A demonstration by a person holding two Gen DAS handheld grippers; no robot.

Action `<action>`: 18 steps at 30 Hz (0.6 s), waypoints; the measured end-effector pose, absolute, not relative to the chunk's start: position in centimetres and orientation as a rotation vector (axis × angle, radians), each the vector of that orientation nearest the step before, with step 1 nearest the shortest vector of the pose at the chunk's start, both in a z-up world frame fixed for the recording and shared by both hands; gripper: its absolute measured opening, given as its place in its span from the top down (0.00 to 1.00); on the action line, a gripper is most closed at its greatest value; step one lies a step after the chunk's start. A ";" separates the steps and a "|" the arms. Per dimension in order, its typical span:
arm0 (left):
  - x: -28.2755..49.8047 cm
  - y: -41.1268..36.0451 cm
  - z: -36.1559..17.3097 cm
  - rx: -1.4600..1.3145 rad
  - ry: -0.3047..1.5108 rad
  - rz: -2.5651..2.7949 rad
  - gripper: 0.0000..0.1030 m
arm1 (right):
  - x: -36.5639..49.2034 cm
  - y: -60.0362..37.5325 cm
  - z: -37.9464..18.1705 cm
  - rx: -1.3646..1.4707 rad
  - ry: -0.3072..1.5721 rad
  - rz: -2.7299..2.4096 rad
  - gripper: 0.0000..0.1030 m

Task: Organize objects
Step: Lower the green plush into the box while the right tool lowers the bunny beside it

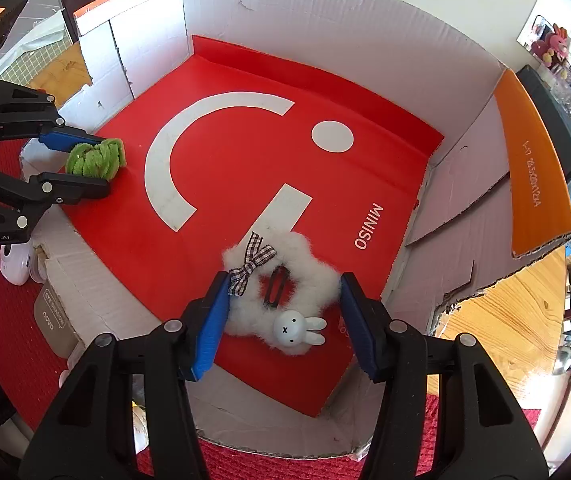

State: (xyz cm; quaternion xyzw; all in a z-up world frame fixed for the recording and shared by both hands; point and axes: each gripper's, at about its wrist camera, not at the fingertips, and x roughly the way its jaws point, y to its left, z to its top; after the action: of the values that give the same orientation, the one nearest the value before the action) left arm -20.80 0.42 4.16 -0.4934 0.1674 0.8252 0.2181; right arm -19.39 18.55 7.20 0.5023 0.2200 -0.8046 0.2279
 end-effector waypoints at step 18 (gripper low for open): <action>-20.8 0.4 4.2 -1.367 0.453 2.284 0.59 | -17.6 18.9 7.9 1.385 0.634 -2.225 0.46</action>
State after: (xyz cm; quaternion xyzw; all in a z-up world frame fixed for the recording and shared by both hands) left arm -20.79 0.42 4.16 -0.4939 0.1636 0.8254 0.2190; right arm -17.65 18.90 7.86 0.5009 0.2294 -0.8049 0.2206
